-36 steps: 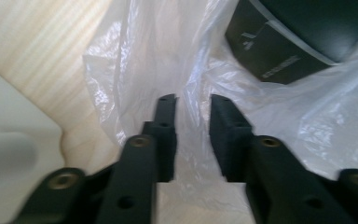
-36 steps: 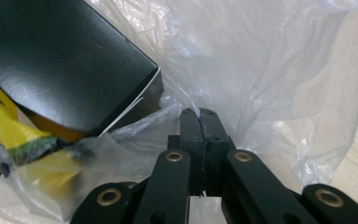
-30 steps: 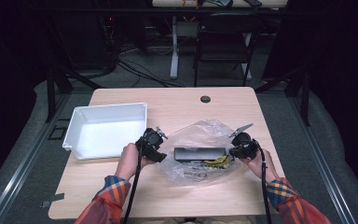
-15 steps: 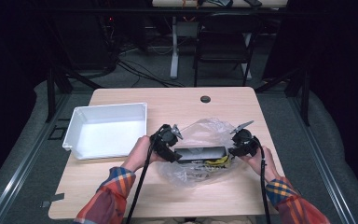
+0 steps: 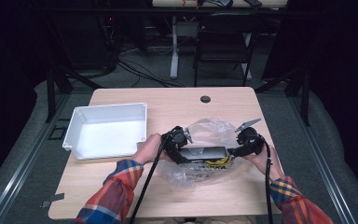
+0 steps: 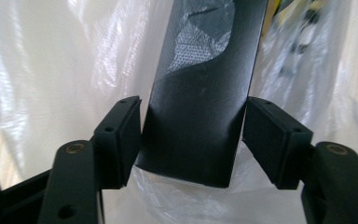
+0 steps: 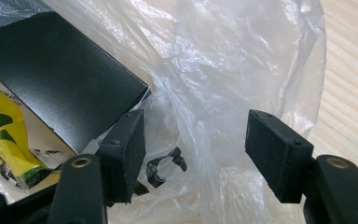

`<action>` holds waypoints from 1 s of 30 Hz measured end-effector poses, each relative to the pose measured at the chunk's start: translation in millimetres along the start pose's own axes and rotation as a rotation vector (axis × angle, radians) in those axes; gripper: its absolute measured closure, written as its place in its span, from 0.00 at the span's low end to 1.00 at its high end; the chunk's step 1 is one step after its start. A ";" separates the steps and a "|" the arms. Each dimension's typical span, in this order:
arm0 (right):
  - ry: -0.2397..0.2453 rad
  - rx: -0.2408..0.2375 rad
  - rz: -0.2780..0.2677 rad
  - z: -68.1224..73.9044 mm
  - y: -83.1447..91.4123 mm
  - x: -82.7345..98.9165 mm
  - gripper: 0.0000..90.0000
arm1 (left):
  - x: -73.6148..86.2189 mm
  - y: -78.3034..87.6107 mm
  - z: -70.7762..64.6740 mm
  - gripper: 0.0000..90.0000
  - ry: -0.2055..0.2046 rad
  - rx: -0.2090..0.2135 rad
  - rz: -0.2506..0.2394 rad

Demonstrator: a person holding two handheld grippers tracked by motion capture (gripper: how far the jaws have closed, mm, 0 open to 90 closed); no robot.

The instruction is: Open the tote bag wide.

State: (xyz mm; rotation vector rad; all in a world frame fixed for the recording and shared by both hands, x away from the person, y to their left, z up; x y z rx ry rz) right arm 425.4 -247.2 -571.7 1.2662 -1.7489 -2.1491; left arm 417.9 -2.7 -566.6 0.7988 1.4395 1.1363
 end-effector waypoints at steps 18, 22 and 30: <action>-0.018 -0.022 0.025 -0.8 -1.9 2.6 0.33 | -2.6 -18.9 0.2 0.43 -0.081 0.007 0.121; -0.009 -0.041 0.013 -0.5 3.2 2.2 0.28 | -2.6 -19.4 -0.2 0.45 -0.100 0.013 0.130; -0.017 -0.053 -0.011 -1.7 16.1 3.0 0.25 | -1.6 -17.8 -1.0 0.48 -0.102 0.028 0.123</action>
Point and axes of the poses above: each handheld gripper's, and its own axes: y roughly backward along the jaws, x roughly out of its underside, z roughly to its left, the point moved 6 cm from there along -y, roughly forward along the jaws, and after that the axes turned 1 degree about z, right-handed, at the moved point
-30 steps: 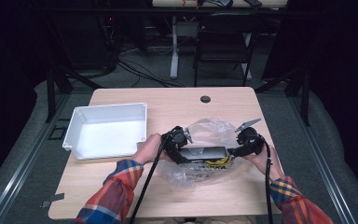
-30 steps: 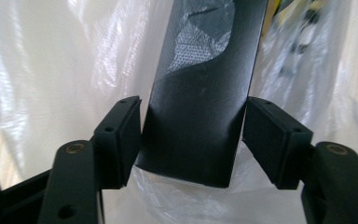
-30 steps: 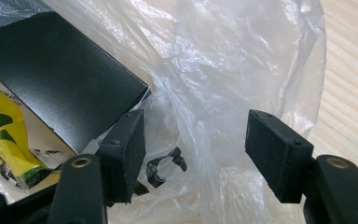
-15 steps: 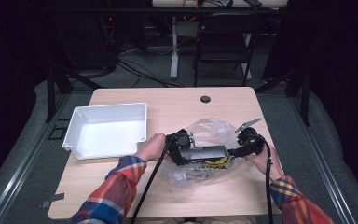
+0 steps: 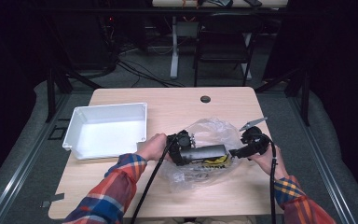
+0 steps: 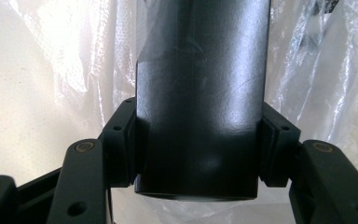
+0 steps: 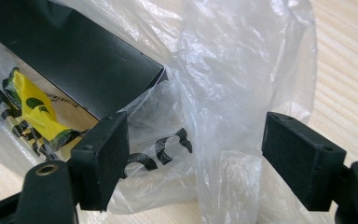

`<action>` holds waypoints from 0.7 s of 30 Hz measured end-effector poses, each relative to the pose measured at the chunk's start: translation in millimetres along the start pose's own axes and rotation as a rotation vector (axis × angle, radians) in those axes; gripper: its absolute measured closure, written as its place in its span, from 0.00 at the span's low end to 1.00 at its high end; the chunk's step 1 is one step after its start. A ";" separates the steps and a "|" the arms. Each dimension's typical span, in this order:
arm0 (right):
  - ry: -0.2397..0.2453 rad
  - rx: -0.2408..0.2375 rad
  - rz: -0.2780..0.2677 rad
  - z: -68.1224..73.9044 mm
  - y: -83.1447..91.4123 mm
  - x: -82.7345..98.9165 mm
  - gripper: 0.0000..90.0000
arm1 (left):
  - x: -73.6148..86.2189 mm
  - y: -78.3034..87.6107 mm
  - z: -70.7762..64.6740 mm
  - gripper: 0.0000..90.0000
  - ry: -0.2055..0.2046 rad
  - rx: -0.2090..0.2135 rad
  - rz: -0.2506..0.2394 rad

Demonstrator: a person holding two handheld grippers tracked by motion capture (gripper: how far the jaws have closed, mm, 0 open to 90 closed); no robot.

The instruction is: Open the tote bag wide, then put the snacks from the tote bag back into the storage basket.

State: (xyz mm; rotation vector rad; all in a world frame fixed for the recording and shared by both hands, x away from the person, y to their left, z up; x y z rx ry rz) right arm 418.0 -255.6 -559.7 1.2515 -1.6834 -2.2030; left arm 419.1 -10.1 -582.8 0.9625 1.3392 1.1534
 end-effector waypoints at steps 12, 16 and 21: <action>-0.007 -0.003 -0.010 -2.0 10.5 0.6 0.18 | 0.0 15.3 4.2 0.48 0.003 -0.006 -0.045; -0.013 -0.012 -0.016 -4.3 16.1 2.4 0.17 | -0.2 27.3 6.1 0.48 0.004 -0.011 -0.056; -0.025 -0.014 -0.039 -6.9 25.2 3.9 0.17 | -0.9 40.0 7.3 0.48 0.006 -0.013 -0.066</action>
Point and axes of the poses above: each handheld gripper's, and its own axes: y roughly backward along the jaws, x roughly out of its underside, z roughly to its left, the point moved 6 cm from there along -y, roughly forward along the jaws, and after that the axes turned 1 degree about z, right-handed, at the moved point
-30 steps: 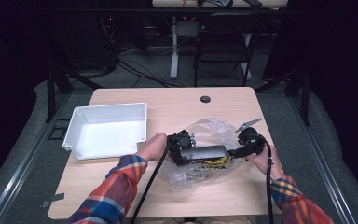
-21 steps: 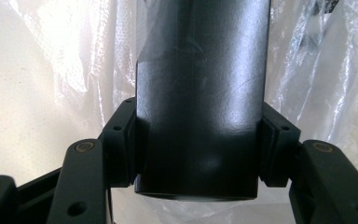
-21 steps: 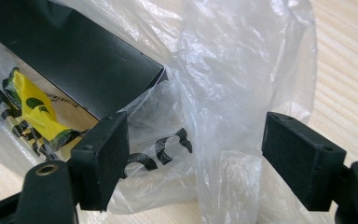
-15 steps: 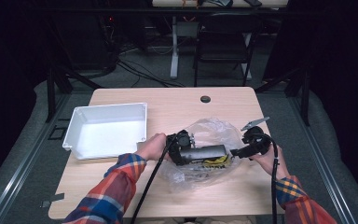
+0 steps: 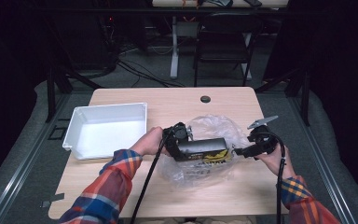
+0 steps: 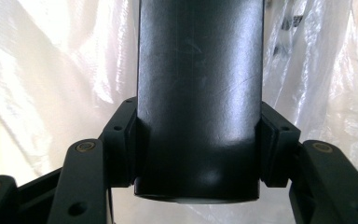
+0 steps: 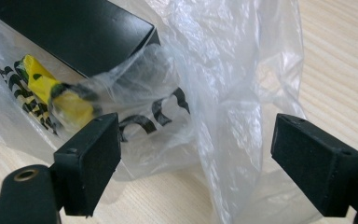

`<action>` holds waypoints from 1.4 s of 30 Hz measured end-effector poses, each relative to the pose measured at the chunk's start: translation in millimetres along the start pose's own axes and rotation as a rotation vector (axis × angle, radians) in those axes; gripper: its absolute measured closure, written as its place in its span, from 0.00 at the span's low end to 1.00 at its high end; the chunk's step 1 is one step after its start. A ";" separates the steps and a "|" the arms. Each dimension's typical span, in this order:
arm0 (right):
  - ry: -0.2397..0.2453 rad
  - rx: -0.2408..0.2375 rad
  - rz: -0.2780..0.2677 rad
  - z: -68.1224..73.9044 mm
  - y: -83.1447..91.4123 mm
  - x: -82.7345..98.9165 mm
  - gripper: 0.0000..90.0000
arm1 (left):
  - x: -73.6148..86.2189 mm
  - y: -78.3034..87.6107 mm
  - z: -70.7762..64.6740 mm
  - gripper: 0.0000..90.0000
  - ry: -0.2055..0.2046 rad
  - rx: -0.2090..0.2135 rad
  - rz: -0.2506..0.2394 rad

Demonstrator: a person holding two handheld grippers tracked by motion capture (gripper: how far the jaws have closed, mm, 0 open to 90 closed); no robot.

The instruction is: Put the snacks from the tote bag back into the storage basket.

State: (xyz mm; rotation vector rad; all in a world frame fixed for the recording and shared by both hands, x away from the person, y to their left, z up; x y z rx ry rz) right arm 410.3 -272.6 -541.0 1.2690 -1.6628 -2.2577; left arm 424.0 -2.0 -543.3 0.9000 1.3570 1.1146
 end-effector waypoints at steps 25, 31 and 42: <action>0.028 -0.074 0.028 5.7 -1.3 7.9 0.17 | -1.3 50.7 6.9 0.48 -0.010 -0.033 -0.061; 0.027 -0.079 0.026 4.5 3.0 12.6 0.17 | 8.0 62.4 9.7 0.48 -0.009 -0.041 -0.062; -0.001 -0.066 0.037 -0.4 5.0 25.3 0.17 | 31.0 82.9 13.3 0.48 0.017 -0.063 -0.087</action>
Point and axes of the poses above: each handheld gripper's, and its own axes: y roughly backward along the jaws, x roughly out of its underside, z roughly to its left, the point moved 6 cm from there along -y, roughly forward along the jaws, and after that the axes turned 1 degree about z, right-handed, at the moved point
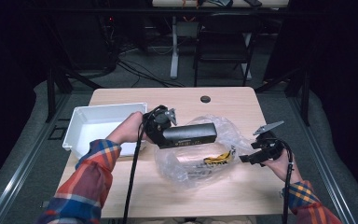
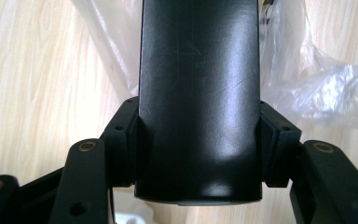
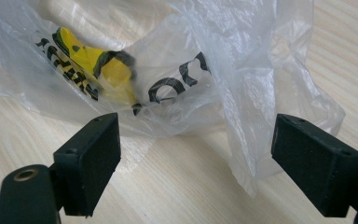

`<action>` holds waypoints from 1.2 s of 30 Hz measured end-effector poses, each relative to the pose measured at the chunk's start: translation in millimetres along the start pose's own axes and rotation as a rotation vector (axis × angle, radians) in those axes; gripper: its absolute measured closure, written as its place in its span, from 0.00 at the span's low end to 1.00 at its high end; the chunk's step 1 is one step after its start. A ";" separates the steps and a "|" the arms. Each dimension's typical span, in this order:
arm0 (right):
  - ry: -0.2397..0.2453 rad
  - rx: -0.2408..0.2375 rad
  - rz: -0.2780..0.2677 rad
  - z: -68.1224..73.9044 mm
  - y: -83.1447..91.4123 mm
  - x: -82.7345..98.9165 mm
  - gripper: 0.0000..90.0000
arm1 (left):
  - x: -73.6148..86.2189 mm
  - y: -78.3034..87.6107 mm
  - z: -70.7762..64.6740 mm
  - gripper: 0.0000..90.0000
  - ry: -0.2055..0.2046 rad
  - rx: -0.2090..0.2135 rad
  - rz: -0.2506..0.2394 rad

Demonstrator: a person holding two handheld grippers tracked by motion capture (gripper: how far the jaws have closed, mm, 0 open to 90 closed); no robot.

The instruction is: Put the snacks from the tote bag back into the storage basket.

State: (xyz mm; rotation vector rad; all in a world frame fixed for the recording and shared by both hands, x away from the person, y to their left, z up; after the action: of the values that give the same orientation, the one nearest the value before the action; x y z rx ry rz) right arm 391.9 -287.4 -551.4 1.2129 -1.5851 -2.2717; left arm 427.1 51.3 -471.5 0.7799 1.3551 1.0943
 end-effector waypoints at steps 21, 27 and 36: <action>-0.018 0.020 0.004 -5.5 5.6 10.8 0.17 | 63.4 49.9 23.3 0.48 0.118 -0.090 -0.030; -0.017 0.023 0.005 -5.7 5.5 10.7 0.17 | 90.3 60.4 30.2 0.48 0.175 -0.111 -0.028; -0.015 0.027 0.008 -6.5 5.3 10.7 0.17 | 135.5 75.2 38.4 0.48 0.277 -0.143 -0.031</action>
State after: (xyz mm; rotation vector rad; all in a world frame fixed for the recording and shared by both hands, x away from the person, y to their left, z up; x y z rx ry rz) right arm 387.3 -299.9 -553.6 1.1961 -1.6287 -2.2673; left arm 438.4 208.5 -446.1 0.5141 1.4950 1.2942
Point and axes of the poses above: each handheld gripper's, and its own axes: y roughly backward along the jaws, x roughly out of its underside, z roughly to its left, the point moved 6 cm from there along -y, roughly forward along the jaws, and after that the axes turned 1 degree about z, right-handed, at the moved point
